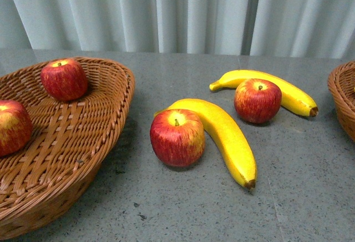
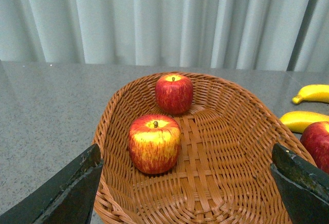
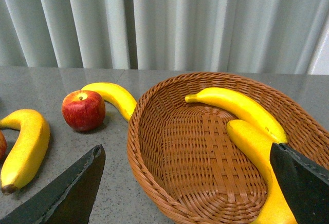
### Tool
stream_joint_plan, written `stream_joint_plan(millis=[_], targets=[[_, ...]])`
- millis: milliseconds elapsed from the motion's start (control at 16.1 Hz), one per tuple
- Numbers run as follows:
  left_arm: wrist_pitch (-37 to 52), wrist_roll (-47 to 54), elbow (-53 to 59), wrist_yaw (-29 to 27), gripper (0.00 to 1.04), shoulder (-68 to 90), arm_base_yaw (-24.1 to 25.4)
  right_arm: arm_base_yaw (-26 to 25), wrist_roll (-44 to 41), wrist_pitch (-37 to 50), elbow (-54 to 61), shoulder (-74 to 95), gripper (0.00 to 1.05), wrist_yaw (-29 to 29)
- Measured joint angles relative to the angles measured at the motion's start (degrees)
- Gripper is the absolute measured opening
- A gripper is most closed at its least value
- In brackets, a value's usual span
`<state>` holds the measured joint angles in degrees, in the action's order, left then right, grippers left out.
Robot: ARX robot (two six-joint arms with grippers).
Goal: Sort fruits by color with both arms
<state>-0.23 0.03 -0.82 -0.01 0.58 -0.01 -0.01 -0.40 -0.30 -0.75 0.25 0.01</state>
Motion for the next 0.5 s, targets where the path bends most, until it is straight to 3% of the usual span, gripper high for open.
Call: stream_joint_plan(millis=[496], targets=[[0.02,0.0,0.0,0.0,0.98,0.0,0.0,0.0,0.0,0.0,0.0,0.0,0.98,0.0]])
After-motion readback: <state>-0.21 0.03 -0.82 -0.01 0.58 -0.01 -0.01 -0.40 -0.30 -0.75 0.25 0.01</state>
